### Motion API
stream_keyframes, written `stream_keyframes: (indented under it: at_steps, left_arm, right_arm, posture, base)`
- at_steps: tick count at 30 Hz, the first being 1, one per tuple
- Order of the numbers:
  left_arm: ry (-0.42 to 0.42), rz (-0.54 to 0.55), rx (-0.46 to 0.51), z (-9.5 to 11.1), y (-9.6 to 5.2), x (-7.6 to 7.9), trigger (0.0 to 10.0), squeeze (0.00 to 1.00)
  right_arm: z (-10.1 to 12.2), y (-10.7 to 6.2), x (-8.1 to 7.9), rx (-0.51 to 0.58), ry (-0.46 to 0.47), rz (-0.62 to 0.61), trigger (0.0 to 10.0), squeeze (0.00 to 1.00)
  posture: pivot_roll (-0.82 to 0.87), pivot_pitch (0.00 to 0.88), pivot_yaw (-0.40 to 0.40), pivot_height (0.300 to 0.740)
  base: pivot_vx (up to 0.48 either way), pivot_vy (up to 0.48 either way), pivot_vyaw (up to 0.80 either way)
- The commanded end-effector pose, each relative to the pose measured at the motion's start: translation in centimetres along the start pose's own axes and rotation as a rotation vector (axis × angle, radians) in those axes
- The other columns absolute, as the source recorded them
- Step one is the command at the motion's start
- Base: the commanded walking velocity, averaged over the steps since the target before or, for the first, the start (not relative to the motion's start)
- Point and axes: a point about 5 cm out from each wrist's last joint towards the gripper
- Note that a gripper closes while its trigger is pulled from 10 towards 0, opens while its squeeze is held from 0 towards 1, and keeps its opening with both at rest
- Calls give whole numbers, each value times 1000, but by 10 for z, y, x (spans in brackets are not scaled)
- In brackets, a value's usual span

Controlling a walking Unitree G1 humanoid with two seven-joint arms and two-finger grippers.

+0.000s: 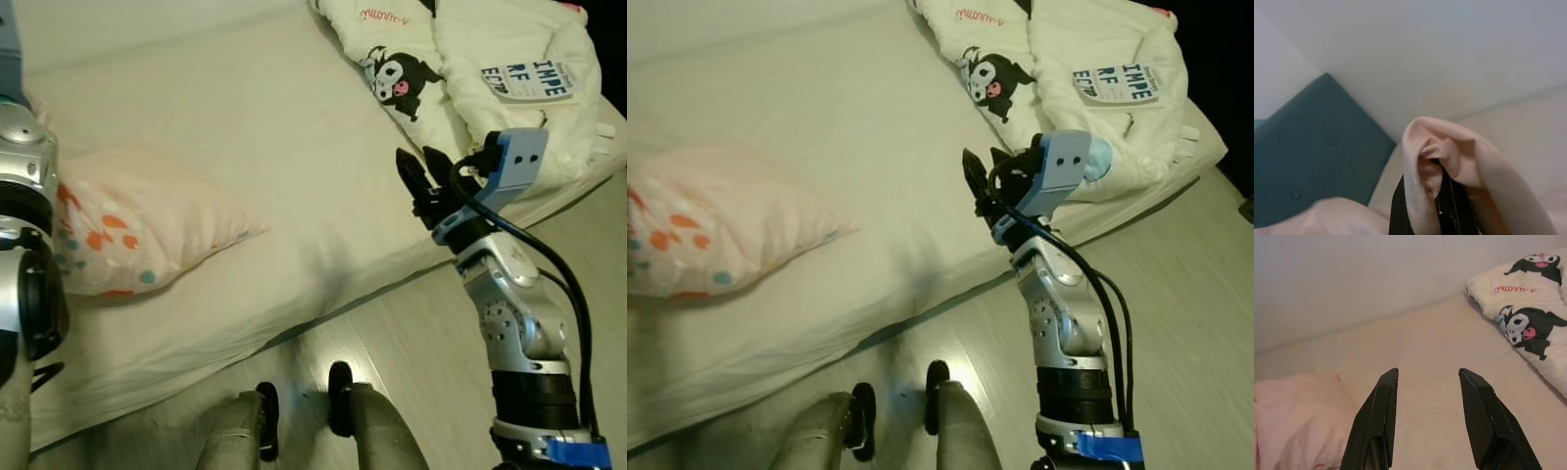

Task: Clean up the room

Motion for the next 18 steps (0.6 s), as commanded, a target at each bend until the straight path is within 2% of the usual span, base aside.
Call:
stream_keyframes:
  at_steps: [1,2,9,11,12,13,14,15,16,17,18]
  left_arm:
    - [25,-32,-1,-5,-3,5,10000,302]
    - [26,-66,1,-6,-6,11,10000,1000]
    - [12,-93,13,-5,-9,17,10000,1000]
    - [102,-131,-11,-12,-9,16,10000,1000]
    - [102,-131,-11,-12,-9,16,10000,1000]
    - [146,-131,-10,-15,-8,14,10000,1000]
    - [201,-115,9,-17,-6,9,10000,0]
    - [262,-94,43,-18,-4,3,10000,0]
    - [262,-94,43,-18,-4,3,10000,0]
    - [400,-69,103,-26,0,-11,10000,0]
    - [457,-60,119,-30,2,-18,10000,0]
  right_arm:
    - [-4,-3,2,-11,2,-11,10000,0]
    - [-4,-3,2,-11,2,-9,10000,0]
    - [-4,-1,0,-9,5,-5,10000,0]
    - [-5,-2,0,-9,9,-5,10000,0]
    - [-5,-2,0,-9,9,-5,10000,0]
    - [-5,-2,0,-9,9,-6,10000,0]
    - [-6,-2,0,-10,10,-7,10000,0]
    - [-6,-3,0,-11,10,-8,10000,0]
    - [-6,-3,0,-11,10,-8,10000,0]
    - [-6,-4,0,-11,11,-11,10000,0]
    - [-7,-4,0,-11,12,-11,10000,0]
  posture:
    - [-72,225,54,740]
    - [-70,223,56,740]
    - [-65,222,60,740]
    - [-62,224,63,740]
    - [-62,224,63,740]
    - [-58,227,68,740]
    - [-58,227,68,740]
    - [-58,229,71,740]
    - [-58,229,71,740]
    - [-57,232,75,740]
    - [-57,232,75,740]
  base:
    - [0,0,0]
    - [0,0,0]
    - [0,0,0]
    - [0,0,0]
    - [0,0,0]
    - [0,0,0]
    - [0,0,0]
    - [0,0,0]
    - [0,0,0]
    - [0,0,0]
    - [0,0,0]
Point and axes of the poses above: a point about 5 cm out from each wrist's last joint towards the gripper, its own y axis pointing out of the wrist towards the gripper, its own z axis along the axis of the wrist's last joint, x = y × z, and after that the axes turned 3 degrees about -y, right-handed
